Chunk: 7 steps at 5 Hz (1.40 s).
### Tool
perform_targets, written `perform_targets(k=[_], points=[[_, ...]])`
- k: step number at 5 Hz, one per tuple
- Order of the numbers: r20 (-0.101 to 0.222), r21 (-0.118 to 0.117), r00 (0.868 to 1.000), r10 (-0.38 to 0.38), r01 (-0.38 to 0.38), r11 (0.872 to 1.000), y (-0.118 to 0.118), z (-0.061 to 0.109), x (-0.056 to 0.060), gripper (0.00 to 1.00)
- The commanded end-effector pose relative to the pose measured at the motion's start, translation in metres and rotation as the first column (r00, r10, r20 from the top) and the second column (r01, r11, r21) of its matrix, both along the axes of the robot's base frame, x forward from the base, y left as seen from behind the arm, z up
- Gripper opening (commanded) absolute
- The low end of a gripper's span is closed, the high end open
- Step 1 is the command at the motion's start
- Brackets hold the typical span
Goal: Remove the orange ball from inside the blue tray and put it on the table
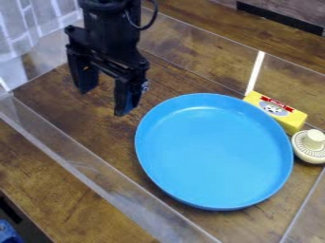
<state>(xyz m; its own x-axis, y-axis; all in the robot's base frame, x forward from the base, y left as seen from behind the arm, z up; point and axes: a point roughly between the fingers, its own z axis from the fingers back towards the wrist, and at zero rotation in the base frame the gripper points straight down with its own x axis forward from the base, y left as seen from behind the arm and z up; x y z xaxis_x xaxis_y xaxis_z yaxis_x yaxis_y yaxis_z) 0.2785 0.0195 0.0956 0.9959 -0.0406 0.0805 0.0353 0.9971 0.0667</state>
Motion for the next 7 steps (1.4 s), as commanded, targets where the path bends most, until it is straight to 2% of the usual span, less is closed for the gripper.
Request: perform_targets(k=[1,7], points=[[0.029,-0.001,0.999,0.013,-0.013,1.0,0.01,0.007,0.004,1.0],[0.02,-0.009,0.999,-0.038,0.038,0.999,0.021,-0.011,0.013,1.0]])
